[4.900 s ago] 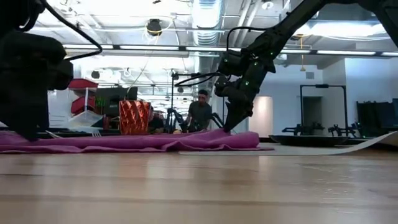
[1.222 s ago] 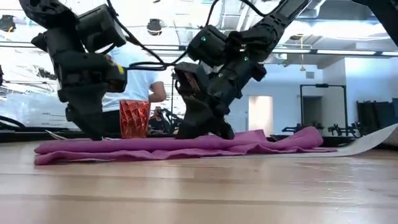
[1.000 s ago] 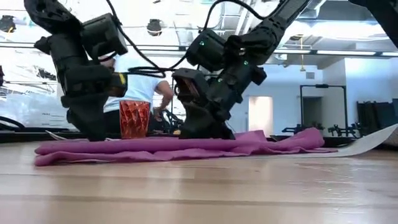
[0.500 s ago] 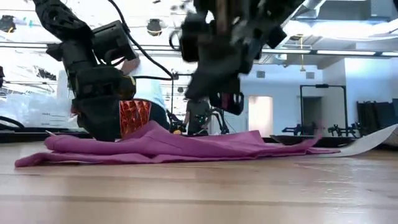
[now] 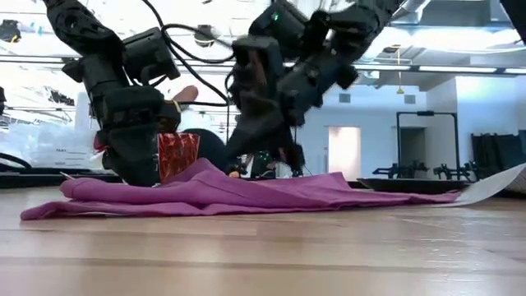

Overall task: Set table place
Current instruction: Fold the purple napkin

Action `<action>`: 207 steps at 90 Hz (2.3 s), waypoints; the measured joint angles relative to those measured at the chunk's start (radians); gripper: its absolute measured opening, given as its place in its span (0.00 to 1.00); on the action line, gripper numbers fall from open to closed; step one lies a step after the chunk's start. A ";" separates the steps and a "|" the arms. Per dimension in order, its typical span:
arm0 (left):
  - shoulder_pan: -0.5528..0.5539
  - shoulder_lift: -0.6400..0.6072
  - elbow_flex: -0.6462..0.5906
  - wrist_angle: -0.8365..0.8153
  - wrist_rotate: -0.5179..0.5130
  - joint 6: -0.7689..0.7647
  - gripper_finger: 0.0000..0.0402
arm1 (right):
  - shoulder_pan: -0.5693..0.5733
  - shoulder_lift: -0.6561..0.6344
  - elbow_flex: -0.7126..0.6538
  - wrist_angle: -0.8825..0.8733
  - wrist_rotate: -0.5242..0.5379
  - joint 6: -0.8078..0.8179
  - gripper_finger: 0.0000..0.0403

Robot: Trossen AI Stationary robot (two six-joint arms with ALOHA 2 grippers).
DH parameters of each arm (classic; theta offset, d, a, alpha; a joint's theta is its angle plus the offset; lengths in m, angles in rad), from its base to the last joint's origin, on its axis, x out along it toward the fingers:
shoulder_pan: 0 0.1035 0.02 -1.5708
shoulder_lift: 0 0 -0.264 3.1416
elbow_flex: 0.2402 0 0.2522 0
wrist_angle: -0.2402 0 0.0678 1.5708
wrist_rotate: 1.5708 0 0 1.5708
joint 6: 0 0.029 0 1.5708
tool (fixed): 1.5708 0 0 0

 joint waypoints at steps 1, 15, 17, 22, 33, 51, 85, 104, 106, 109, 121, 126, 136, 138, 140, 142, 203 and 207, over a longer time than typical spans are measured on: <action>0.000 0.000 0.000 0.000 0.000 0.000 0.43 | 0.003 0.004 0.001 0.000 -0.001 0.001 0.00; 0.000 0.000 0.000 0.002 0.003 -0.003 0.43 | 0.035 0.050 0.029 0.008 -0.022 0.009 0.00; 0.000 0.000 0.000 0.002 0.003 -0.003 0.43 | 0.040 0.052 0.033 0.010 -0.033 0.007 0.00; 0.001 0.000 0.000 0.003 0.003 0.000 0.43 | 0.058 0.064 0.046 0.015 -0.077 -0.016 0.00; 0.011 0.001 0.000 -0.001 0.012 0.007 0.43 | 0.107 0.056 0.052 0.053 -0.246 -0.108 0.00; 0.021 0.001 0.000 -0.004 0.022 0.023 0.43 | 0.148 0.000 0.049 -0.029 -0.291 -0.198 0.00; 0.021 -0.006 -0.001 -0.012 0.070 0.030 0.43 | 0.102 -0.003 0.048 -0.054 0.036 -0.061 0.00; 0.021 -0.006 -0.001 -0.012 0.072 0.028 0.43 | 0.076 0.022 0.050 -0.015 0.028 -0.054 0.00; 0.021 -0.006 -0.001 -0.011 0.071 0.028 0.43 | 0.074 0.028 0.051 -0.009 0.027 -0.049 0.00; 0.020 -0.006 -0.001 -0.008 0.072 0.026 0.43 | 0.071 0.037 0.048 -0.013 0.025 -0.038 0.00; 0.022 -0.005 -0.001 0.020 0.125 0.005 0.43 | 0.072 0.098 0.051 0.080 -0.020 0.016 0.00; 0.021 -0.005 -0.001 0.028 0.162 -0.004 0.43 | 0.075 0.111 0.059 0.084 -0.025 0.019 0.00; 0.018 -0.004 -0.002 0.044 0.209 -0.012 0.43 | 0.082 0.118 0.079 0.077 -0.032 0.002 0.00; 0.018 -0.005 -0.002 0.044 0.209 -0.012 0.43 | 0.085 0.119 0.084 0.078 -0.037 -0.005 0.00; 0.018 -0.005 -0.002 0.043 0.210 -0.012 0.43 | 0.087 0.121 0.090 0.078 -0.045 -0.015 0.00; 0.018 -0.005 -0.002 0.042 0.211 -0.012 0.43 | 0.090 0.123 0.096 0.080 -0.057 -0.026 0.00; -0.096 -0.001 0.062 0.022 0.083 0.002 0.37 | 0.197 0.097 0.118 -0.101 0.205 -0.019 0.00; -0.132 -0.001 0.081 0.023 0.027 0.018 0.33 | 0.186 0.095 0.121 -0.126 0.234 -0.003 0.00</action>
